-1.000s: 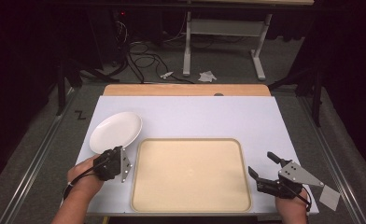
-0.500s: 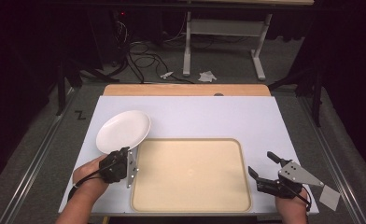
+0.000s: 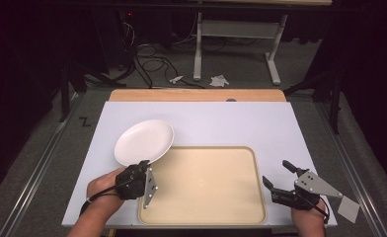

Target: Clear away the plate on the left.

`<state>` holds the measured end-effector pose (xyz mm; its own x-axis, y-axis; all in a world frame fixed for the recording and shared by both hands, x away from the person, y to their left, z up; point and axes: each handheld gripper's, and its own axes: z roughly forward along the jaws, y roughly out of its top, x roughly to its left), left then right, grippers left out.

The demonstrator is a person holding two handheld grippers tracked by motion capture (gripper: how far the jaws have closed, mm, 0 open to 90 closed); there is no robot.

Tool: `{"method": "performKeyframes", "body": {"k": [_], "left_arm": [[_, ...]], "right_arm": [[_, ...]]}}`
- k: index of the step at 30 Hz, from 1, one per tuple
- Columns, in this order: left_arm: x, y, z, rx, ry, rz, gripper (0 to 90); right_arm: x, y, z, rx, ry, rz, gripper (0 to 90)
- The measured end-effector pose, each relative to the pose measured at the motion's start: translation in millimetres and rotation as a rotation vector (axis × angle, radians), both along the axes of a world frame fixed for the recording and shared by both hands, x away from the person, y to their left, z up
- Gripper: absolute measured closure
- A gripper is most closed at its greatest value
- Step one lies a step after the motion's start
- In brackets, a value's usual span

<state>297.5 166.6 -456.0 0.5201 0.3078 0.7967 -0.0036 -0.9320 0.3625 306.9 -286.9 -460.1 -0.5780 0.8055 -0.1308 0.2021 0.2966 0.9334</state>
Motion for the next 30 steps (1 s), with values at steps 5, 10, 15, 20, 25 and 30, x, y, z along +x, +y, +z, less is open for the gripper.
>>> {"method": "performKeyframes", "body": {"k": [5, 10, 15, 20, 25, 30], "left_arm": [[-8.4, -14.4, 3.1, 0.009, -0.012, -0.047, 86.4], [-15.0, -29.9, 4.0, 0.020, -0.017, -0.091, 86.4], [-22.1, -45.6, 4.3, 0.018, -0.021, -0.134, 86.4], [-30.6, -60.9, 4.3, 0.026, -0.038, -0.182, 86.5], [-38.2, -74.5, 2.1, 0.034, -0.032, -0.230, 86.4], [-44.2, -85.8, 0.4, 0.032, -0.033, -0.272, 86.4]], "right_arm": [[0.1, -0.1, 0.3, -0.002, -0.004, 0.002, 16.1], [0.1, -0.1, 0.5, -0.004, -0.006, 0.003, 16.1], [-0.1, -0.3, 0.4, -0.002, -0.006, 0.004, 16.1], [0.0, -0.3, 0.5, -0.002, -0.007, 0.004, 16.1], [-0.4, -0.3, 0.8, -0.003, -0.006, 0.000, 16.1], [-0.2, -0.3, 0.7, -0.001, -0.008, 0.003, 16.1]]}}
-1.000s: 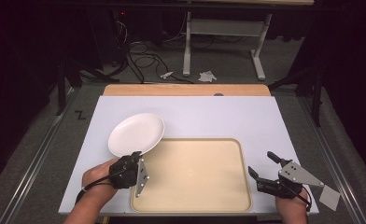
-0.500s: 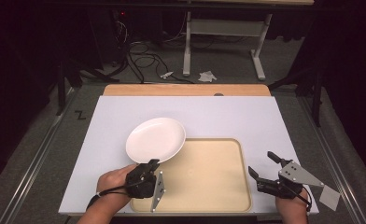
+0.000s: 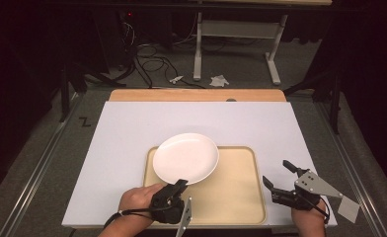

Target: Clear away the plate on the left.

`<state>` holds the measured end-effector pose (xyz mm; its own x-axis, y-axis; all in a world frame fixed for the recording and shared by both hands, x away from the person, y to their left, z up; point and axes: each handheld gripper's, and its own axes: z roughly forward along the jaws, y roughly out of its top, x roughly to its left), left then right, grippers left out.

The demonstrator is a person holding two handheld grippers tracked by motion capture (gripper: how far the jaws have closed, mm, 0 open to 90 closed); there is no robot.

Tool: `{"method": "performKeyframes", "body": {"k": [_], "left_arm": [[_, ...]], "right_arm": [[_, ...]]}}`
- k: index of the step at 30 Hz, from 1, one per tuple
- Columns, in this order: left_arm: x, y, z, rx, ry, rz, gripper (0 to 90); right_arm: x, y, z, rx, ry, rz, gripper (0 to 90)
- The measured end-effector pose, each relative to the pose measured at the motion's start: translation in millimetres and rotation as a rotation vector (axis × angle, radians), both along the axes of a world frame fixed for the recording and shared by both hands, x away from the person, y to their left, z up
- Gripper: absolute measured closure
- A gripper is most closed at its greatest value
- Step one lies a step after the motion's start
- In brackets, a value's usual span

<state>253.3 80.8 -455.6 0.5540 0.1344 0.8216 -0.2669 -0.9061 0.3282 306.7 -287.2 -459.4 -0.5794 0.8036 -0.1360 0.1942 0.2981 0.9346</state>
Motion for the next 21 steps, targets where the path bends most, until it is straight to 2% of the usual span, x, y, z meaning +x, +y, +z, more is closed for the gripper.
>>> {"method": "performKeyframes", "body": {"k": [5, 13, 21], "left_arm": [[-4.4, -7.9, -0.9, -0.001, -0.002, -0.029, 86.4], [-12.1, -21.1, -8.1, 0.032, 0.013, -0.087, 86.3], [-14.7, -27.4, -14.9, 0.062, 0.029, -0.107, 86.2]], "right_arm": [[0.0, -0.1, 0.0, 0.000, -0.001, 0.000, 16.1], [-0.2, -0.4, 0.1, 0.001, -0.001, 0.001, 16.1], [-1.0, 0.0, 0.2, 0.008, 0.005, -0.004, 16.1]]}}
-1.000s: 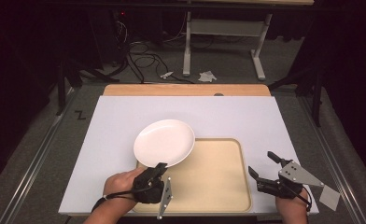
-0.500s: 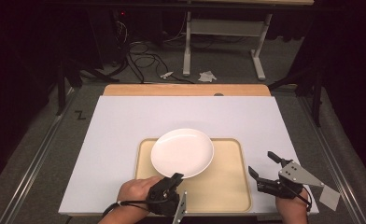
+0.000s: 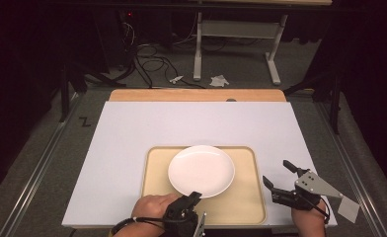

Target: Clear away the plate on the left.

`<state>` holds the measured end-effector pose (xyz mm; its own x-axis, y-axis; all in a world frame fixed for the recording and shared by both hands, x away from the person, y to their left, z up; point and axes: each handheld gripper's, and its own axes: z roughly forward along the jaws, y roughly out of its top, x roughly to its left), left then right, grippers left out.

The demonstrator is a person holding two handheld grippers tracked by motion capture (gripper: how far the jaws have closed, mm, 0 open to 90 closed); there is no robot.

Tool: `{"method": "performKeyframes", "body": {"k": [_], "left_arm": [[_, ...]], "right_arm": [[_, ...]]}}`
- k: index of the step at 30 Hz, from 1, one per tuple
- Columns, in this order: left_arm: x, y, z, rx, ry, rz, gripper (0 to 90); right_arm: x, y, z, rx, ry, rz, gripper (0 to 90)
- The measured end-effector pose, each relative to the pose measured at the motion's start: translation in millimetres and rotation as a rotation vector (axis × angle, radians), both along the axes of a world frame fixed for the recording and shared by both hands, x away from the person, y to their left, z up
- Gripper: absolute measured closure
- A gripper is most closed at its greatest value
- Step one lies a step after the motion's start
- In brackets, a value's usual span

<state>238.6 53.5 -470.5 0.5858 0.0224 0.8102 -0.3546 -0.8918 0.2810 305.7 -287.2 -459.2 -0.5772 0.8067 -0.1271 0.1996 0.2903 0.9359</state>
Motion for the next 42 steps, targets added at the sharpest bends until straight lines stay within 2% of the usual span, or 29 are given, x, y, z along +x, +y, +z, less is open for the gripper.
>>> {"method": "performKeyframes", "body": {"k": [13, 18, 24, 31, 32, 35, 38, 42], "left_arm": [[2.1, -3.2, -10.2, 0.019, 0.039, -0.013, 85.8], [2.7, -2.8, -11.3, 0.018, 0.044, -0.013, 85.7], [2.3, -4.2, -14.9, 0.038, 0.052, -0.017, 86.1], [1.4, -5.2, -19.7, 0.047, 0.079, -0.033, 86.9], [2.4, -4.1, -20.1, 0.031, 0.098, -0.034, 86.8], [3.5, -2.4, -20.9, 0.015, 0.121, -0.033, 86.1], [4.0, -1.4, -22.3, 0.018, 0.139, -0.032, 84.7], [6.1, -0.4, -24.9, 0.010, 0.187, -0.026, 82.9]], "right_arm": [[-0.2, -0.5, 0.3, -0.002, -0.005, -0.001, 16.1], [-0.3, -0.4, 0.5, -0.003, -0.005, -0.001, 16.1], [-0.4, -0.5, 0.3, -0.002, -0.005, -0.001, 16.1], [-0.2, -0.2, 0.1, -0.002, -0.004, 0.003, 16.2], [-0.3, -0.3, 0.1, -0.002, -0.003, 0.004, 16.1], [-0.3, -0.4, 0.2, -0.003, -0.002, 0.004, 16.1], [-0.3, -0.2, 0.1, -0.001, -0.002, 0.006, 16.1], [0.2, 0.0, -0.4, -0.008, 0.000, 0.008, 16.1]]}}
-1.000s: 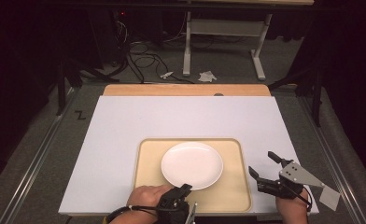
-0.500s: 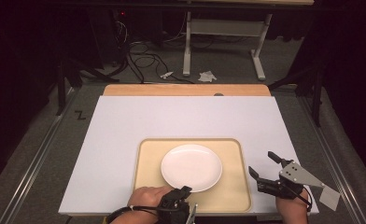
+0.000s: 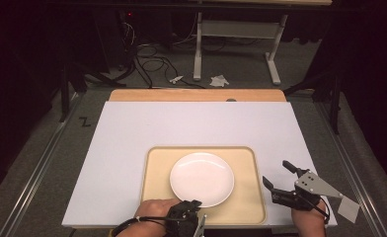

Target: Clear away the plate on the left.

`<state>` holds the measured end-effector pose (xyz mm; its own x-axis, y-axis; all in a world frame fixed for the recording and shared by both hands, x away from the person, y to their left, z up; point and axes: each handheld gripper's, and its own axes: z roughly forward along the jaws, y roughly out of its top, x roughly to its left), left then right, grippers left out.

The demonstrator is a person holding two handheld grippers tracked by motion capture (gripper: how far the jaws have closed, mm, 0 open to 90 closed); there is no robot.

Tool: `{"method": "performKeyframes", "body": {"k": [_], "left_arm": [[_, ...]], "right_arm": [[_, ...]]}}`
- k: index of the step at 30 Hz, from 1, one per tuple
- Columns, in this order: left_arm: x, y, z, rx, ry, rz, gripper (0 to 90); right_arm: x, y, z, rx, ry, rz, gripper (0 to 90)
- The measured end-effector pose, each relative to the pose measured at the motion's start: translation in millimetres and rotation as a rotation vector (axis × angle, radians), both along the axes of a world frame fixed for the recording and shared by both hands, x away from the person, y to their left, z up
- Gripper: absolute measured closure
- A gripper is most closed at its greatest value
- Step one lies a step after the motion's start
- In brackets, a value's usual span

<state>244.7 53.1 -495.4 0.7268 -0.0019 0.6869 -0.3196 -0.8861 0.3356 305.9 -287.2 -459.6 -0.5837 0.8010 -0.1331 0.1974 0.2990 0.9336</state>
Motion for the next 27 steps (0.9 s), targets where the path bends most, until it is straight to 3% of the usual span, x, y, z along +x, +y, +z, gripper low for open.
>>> {"method": "performKeyframes", "body": {"k": [11, 27], "left_arm": [[1.3, -0.9, -4.9, 0.026, 0.046, 0.000, 80.3], [3.1, -3.3, -11.6, 0.066, 0.075, 0.003, 74.0]], "right_arm": [[-0.3, 0.7, -0.3, -0.004, 0.000, -0.001, 16.1], [-0.7, 1.1, -0.7, -0.001, 0.005, -0.002, 16.1]]}}
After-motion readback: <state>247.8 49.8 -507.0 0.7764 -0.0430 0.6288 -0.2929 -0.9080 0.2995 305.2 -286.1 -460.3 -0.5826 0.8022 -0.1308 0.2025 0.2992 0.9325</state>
